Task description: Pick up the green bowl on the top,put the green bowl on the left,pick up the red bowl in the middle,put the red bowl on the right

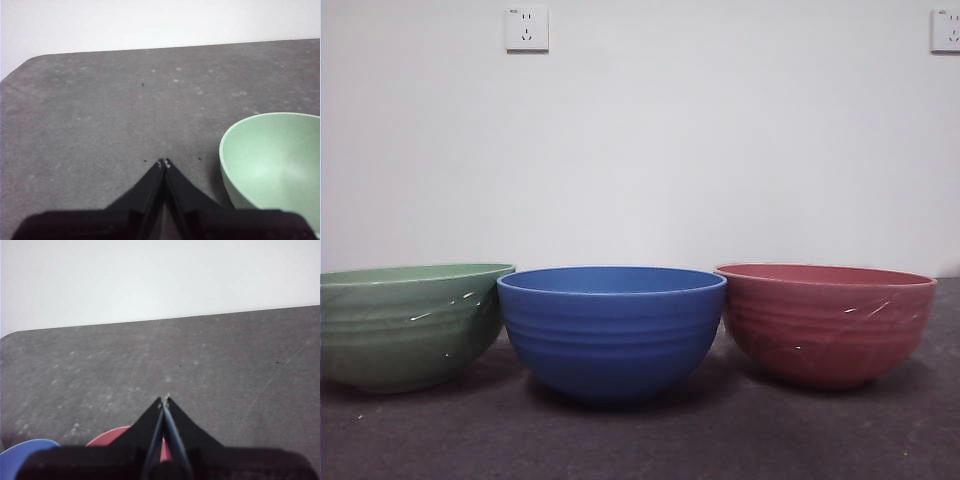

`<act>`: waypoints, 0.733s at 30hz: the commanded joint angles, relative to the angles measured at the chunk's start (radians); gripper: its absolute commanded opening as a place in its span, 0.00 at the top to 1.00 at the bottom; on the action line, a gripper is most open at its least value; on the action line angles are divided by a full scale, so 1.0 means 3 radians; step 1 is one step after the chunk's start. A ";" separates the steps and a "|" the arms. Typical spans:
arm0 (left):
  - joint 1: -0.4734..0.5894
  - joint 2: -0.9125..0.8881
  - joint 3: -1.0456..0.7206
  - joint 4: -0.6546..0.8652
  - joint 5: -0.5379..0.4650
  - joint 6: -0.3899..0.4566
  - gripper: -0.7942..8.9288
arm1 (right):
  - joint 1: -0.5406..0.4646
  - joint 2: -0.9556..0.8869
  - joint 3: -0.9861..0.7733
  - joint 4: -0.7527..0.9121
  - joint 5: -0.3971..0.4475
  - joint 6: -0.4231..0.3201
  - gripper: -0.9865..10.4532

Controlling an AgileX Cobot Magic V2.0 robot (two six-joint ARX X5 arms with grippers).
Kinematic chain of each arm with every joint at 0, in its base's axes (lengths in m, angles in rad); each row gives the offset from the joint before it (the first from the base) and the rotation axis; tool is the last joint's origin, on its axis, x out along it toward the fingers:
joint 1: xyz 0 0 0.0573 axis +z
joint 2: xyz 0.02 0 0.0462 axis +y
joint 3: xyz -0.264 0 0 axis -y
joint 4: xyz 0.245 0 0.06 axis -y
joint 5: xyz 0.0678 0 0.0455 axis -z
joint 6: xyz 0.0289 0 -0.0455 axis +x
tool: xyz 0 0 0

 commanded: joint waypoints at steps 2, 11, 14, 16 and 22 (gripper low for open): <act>0.0013 -0.0008 -0.0058 0.0013 -0.0001 -0.0019 0.92 | 0.0005 0.0000 -0.0028 0.0015 0.0011 0.0020 0.91; 0.0013 -0.0008 -0.0058 0.0013 -0.0001 -0.0019 0.92 | 0.0004 -0.0003 -0.0028 0.0011 0.0042 -0.0215 0.91; 0.0013 -0.0008 -0.0058 0.0013 -0.0001 -0.0019 0.92 | -0.0042 -0.0168 -0.0041 -0.0245 0.0136 -0.0474 0.91; 0.0013 -0.0008 -0.0058 0.0014 -0.0001 -0.0019 0.92 | -0.0163 -0.0314 -0.0146 -0.0319 0.0061 -0.0617 0.91; 0.0013 -0.0008 -0.0058 0.0014 -0.0001 -0.0019 0.92 | -0.0655 -0.0935 -0.0919 0.0014 -0.0500 -0.0679 0.91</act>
